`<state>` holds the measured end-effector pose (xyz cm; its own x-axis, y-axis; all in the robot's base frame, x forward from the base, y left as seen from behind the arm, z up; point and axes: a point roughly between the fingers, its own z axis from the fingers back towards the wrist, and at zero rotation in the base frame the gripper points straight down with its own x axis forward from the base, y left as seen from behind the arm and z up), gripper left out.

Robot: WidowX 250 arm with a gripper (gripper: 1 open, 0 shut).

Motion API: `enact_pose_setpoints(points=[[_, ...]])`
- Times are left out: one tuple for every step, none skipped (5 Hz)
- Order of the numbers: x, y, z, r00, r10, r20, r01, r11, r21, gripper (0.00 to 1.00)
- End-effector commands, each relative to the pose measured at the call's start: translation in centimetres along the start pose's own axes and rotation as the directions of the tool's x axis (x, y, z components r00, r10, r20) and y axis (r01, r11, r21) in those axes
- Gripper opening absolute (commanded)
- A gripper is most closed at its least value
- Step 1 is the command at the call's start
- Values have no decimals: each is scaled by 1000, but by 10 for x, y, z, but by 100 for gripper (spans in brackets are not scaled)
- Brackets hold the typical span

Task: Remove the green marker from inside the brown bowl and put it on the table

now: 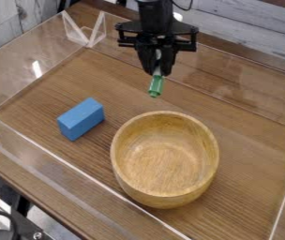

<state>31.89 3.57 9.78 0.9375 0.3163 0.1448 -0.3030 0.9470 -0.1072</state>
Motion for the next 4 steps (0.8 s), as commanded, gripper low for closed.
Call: enact_pose_setpoints(points=[[16,-3,11,997,-11,74,12,1000,-7,0],[20,-3,6,997,-17,78,18,1000,-4,0],[22,-4,2,996,-25,82,25,1000,-3,0],[24,-5,-2,996,-33,85,34,999,-1,0]])
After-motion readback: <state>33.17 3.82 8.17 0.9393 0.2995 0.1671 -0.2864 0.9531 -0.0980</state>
